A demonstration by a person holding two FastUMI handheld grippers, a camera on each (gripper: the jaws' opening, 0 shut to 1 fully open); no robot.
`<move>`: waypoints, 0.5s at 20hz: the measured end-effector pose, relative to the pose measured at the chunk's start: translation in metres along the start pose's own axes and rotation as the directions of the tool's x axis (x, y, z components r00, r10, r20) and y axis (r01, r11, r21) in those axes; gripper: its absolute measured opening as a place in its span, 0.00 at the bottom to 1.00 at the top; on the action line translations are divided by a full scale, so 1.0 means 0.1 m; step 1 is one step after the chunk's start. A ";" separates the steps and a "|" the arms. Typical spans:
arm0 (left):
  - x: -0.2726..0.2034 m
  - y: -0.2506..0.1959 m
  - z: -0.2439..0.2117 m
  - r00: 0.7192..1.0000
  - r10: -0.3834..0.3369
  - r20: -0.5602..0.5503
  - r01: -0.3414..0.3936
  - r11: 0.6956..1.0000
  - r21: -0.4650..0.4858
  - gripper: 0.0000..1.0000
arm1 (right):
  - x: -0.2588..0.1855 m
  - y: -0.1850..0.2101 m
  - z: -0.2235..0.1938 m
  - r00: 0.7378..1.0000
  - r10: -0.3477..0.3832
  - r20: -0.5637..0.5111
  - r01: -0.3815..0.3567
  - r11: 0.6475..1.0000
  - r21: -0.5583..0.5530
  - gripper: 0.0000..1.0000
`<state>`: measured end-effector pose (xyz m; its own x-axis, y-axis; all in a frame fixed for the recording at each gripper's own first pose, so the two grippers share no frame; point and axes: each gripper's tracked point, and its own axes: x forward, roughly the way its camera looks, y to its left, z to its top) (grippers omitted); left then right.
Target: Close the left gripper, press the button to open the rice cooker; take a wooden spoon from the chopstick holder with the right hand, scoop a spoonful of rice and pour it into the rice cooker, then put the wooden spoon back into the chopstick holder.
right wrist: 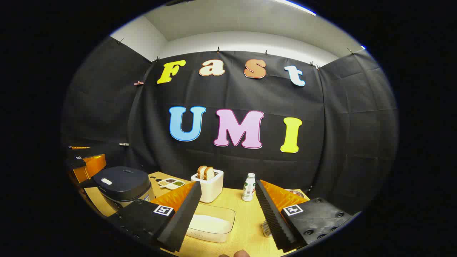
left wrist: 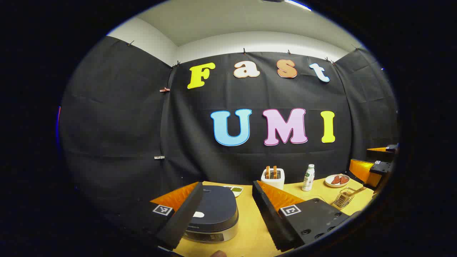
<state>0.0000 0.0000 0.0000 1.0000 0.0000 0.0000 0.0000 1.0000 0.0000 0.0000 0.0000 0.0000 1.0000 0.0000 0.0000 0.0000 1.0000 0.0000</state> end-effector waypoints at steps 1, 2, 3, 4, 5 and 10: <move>0.00 0.01 -0.01 1.000 0.000 0.001 0.000 1.000 0.003 0.94 | 0.00 -0.01 0.01 1.000 -0.003 0.001 0.003 1.000 0.009 0.96; 0.01 0.03 -0.01 1.000 0.004 0.000 -0.004 1.000 0.007 0.94 | 0.01 0.00 0.03 1.000 -0.001 0.003 0.001 1.000 0.014 0.95; 0.02 0.04 -0.01 1.000 0.006 0.000 -0.006 1.000 0.009 0.94 | 0.03 0.04 0.03 1.000 0.002 0.004 -0.002 1.000 0.008 0.95; 0.01 0.04 -0.01 1.000 0.003 0.001 -0.003 1.000 0.007 0.94 | 0.03 0.04 0.03 1.000 0.004 0.006 -0.004 1.000 0.001 0.95; 0.01 0.04 -0.02 1.000 0.001 -0.002 -0.001 1.000 0.006 0.94 | 0.02 0.05 0.04 1.000 0.006 0.009 -0.006 1.000 0.000 0.95; 0.02 0.03 0.00 1.000 -0.005 0.005 0.005 1.000 0.010 0.94 | 0.01 0.08 0.06 1.000 0.011 0.016 -0.010 1.000 -0.011 0.95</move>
<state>0.0015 0.0034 -0.0003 1.0000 -0.0051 0.0050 0.0050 0.9999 0.0095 0.0008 0.0077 0.0063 0.9998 0.0105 0.0161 -0.0103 0.9999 -0.0114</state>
